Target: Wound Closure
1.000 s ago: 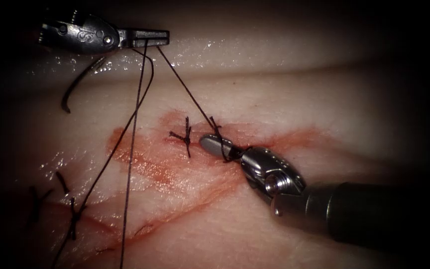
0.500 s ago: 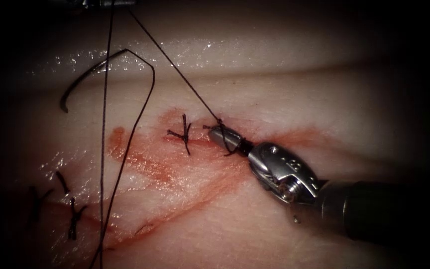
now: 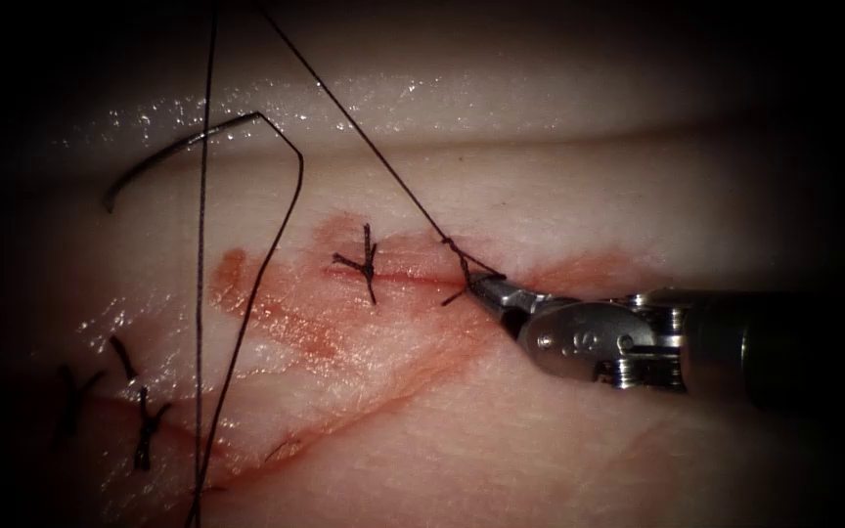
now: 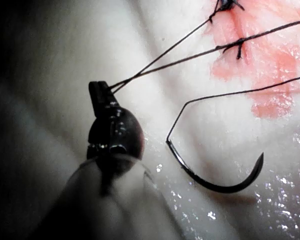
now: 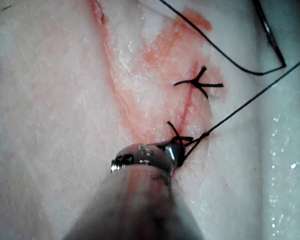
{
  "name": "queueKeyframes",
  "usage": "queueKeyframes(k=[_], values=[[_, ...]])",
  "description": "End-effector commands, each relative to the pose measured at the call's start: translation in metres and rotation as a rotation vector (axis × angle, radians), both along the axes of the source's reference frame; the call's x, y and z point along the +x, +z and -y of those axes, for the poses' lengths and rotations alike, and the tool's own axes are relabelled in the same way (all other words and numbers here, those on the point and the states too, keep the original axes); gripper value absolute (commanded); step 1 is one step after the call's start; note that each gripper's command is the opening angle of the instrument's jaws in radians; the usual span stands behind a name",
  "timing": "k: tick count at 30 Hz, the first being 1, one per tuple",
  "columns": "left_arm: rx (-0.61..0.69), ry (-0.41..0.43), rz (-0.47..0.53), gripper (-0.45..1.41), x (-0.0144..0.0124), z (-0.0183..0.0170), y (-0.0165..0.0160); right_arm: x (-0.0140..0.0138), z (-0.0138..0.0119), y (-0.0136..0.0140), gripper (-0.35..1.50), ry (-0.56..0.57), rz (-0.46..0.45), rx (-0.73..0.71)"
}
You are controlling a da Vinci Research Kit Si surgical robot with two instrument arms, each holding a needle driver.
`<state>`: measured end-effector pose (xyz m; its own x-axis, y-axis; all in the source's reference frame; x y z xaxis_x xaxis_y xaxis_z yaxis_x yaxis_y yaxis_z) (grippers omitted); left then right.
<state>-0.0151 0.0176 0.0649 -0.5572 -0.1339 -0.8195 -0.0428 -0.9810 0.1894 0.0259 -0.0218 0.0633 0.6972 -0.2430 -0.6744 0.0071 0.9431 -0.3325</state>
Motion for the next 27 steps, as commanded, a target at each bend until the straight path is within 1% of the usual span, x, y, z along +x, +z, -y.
queueKeyframes(k=[1,3,4,5,6,8,9,10,12,13,15,16,21,24,27], values=[[-0.001,0.001,0.002,-0.45,-0.0006,-0.0007,0.0007,0.0015,0.0004,-0.0001,-0.35,-0.045,0.003,-0.007],[0.002,0.000,0.001,-0.45,-0.0004,-0.0017,0.0011,0.0018,0.0010,-0.0009,-0.35,-0.105,-0.019,-0.014],[0.002,0.000,0.001,-0.45,-0.0004,-0.0017,0.0011,0.0018,0.0010,-0.0009,-0.35,-0.105,-0.019,-0.014],[0.004,-0.003,0.001,-0.45,-0.0003,-0.0027,0.0015,0.0019,0.0012,-0.0017,-0.35,-0.130,-0.035,-0.008],[0.004,-0.003,0.001,-0.45,-0.0003,-0.0027,0.0015,0.0019,0.0012,-0.0017,-0.35,-0.130,-0.035,-0.008],[0.003,-0.019,0.005,-0.45,-0.0003,-0.0042,0.0020,0.0019,0.0011,-0.0028,-0.35,-0.124,-0.087,-0.021],[0.003,-0.019,0.005,-0.45,-0.0003,-0.0042,0.0020,0.0019,0.0011,-0.0028,-0.35,-0.124,-0.087,-0.021],[0.002,-0.028,0.004,-0.45,-0.0003,-0.0050,0.0024,0.0019,0.0010,-0.0037,-0.35,-0.080,-0.172,0.007],[0.002,-0.033,0.003,-0.45,-0.0004,-0.0054,0.0026,0.0020,0.0010,-0.0041,-0.35,-0.062,-0.191,0.015],[-0.001,-0.044,0.001,-0.45,-0.0006,-0.0065,0.0032,0.0024,0.0009,-0.0050,-0.35,-0.045,-0.215,0.032],[-0.003,-0.051,-0.001,-0.45,-0.0007,-0.0071,0.0036,0.0026,0.0008,-0.0052,-0.35,-0.035,-0.224,0.042],[-0.007,-0.060,-0.005,-0.45,-0.0010,-0.0080,0.0042,0.0030,0.0008,-0.0057,-0.35,-0.015,-0.254,0.054],[-0.021,-0.080,-0.018,-0.45,-0.0018,-0.0089,0.0056,0.0036,0.0010,-0.0057,-0.35,0.021,-0.287,0.086],[-0.043,-0.099,-0.034,-0.45,-0.0031,-0.0090,0.0071,0.0043,0.0008,-0.0058,-0.35,0.044,-0.304,0.105],[-0.052,-0.108,-0.041,-0.45,-0.0037,-0.0091,0.0077,0.0047,0.0007,-0.0060,-0.35,0.059,-0.312,0.118]])
